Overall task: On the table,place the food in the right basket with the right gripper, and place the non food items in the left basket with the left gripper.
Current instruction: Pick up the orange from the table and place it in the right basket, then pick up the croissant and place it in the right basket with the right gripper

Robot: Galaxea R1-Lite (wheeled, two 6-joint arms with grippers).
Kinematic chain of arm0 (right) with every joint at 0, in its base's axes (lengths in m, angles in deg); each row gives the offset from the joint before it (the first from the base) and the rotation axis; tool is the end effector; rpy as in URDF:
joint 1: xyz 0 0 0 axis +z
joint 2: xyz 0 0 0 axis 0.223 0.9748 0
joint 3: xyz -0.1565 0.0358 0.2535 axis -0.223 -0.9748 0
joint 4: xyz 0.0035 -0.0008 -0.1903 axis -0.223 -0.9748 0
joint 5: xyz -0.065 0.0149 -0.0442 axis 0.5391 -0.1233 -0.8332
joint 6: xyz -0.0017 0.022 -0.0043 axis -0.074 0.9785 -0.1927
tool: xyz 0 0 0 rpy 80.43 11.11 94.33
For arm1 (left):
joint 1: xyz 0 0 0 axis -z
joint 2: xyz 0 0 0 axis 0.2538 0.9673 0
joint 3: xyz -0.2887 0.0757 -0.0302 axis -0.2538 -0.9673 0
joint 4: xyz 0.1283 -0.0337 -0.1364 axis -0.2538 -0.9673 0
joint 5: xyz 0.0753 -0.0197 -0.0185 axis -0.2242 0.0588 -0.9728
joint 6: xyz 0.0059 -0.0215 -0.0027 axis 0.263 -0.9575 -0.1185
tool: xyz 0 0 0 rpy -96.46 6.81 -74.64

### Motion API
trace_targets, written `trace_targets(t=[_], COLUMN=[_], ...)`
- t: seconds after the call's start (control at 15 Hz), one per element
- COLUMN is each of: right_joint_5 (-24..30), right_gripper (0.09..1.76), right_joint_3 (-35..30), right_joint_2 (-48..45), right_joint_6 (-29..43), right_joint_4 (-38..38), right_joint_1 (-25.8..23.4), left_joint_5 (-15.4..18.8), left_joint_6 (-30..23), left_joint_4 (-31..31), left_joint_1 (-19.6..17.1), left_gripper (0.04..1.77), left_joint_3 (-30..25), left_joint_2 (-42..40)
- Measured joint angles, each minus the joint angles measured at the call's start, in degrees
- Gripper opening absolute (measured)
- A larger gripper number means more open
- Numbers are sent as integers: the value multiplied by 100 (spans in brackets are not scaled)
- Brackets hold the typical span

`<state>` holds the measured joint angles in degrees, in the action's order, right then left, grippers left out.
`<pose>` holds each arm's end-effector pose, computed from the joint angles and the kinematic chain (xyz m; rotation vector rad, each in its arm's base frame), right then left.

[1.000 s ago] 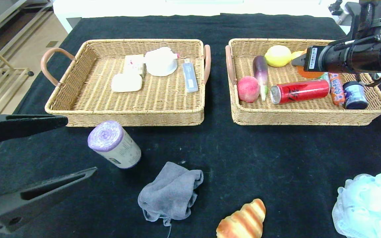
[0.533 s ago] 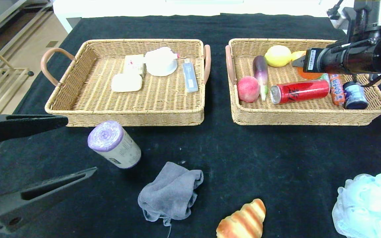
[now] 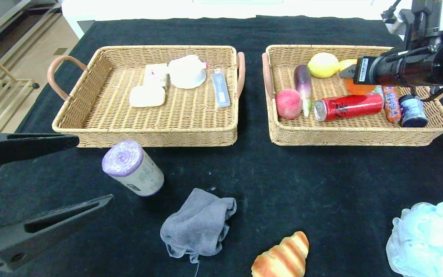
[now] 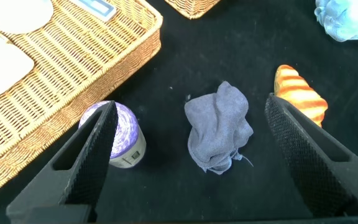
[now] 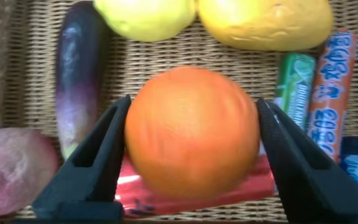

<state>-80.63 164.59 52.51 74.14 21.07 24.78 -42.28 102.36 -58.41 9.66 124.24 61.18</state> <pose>0.3705 0.0737 0.3330 0.0661 0.2277 0.0023 0.0990 -0.0521 0.2880 0.3010 0.0448 -0.7381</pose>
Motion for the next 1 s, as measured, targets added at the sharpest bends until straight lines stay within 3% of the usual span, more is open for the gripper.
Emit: trace_targets(t=[0.4, 1.0], right_joint_5=[-9, -9], right_gripper=[158, 167], right_joint_3=[0, -79], right_joint_2=[4, -145], right_joint_6=[13, 77], right_joint_4=[-1, -39], right_joint_1=[-2, 44], left_joint_5=[0, -2], left_joint_6=[0, 0], left_joint_4=[0, 0], left_joint_1=[0, 0], left_gripper=[172, 172], left_joint_3=[2, 2], left_joint_2=[-2, 0])
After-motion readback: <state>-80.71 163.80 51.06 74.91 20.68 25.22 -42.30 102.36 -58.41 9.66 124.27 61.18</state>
